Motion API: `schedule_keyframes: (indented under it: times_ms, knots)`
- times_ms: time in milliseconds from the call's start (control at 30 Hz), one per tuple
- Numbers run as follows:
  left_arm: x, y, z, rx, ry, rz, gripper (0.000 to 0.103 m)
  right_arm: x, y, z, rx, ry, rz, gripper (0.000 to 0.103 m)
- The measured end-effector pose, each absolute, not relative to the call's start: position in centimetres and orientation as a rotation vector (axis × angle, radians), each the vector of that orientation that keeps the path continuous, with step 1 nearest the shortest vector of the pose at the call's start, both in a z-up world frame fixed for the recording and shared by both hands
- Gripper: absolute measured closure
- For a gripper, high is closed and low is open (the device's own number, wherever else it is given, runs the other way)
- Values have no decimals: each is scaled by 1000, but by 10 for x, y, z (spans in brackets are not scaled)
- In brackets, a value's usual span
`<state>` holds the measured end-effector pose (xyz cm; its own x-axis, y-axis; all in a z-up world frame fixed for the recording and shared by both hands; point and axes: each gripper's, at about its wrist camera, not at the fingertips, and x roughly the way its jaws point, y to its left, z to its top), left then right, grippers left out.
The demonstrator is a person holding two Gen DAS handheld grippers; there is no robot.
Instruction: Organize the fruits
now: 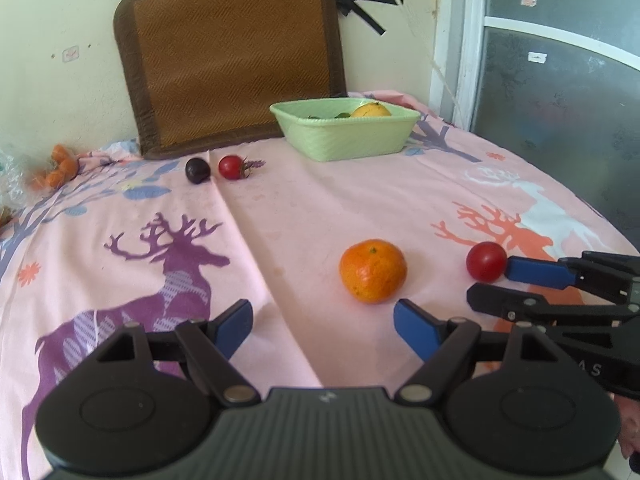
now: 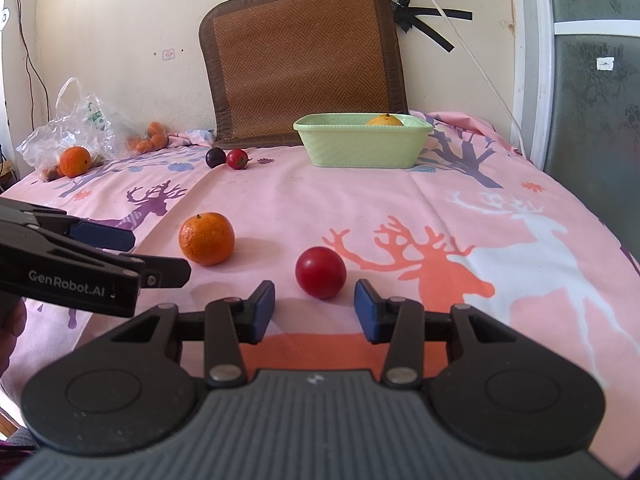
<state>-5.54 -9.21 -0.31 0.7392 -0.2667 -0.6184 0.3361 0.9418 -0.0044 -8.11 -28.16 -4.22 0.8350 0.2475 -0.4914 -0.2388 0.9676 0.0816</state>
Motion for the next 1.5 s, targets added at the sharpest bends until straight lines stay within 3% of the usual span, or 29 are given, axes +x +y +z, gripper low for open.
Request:
schedule_keyframes:
  times_ms: [333,433,467,500,533,567,767,1000,1300,1500]
  knots:
    - [-36,-110,-2,171,628,-391,25,-72,-284,-42,13,516,249,56]
    - [-33,-114,-5,175,639,-418,35,-69,-286,-42,7,513,252,56]
    - [-32,-115,-7,179,646,-433,48,-69,-286,-42,-3,511,257,56]
    - [-32,-116,-9,183,645,-446,51,-69,-285,-43,-18,510,264,57]
    - [-33,-116,-9,194,628,-462,63,-70,-284,-43,-33,506,272,67]
    - [-33,-116,-8,192,629,-478,63,-70,-284,-42,-38,503,291,73]
    - [-8,-112,24,134,580,-532,63,-46,-297,-25,7,490,306,73]
    - [99,-123,68,70,547,-551,62,46,-316,17,4,370,280,73]
    - [218,-148,37,11,657,-506,62,185,-335,5,200,512,288,73]
    - [235,-151,29,11,650,-483,49,211,-329,-5,184,545,288,71]
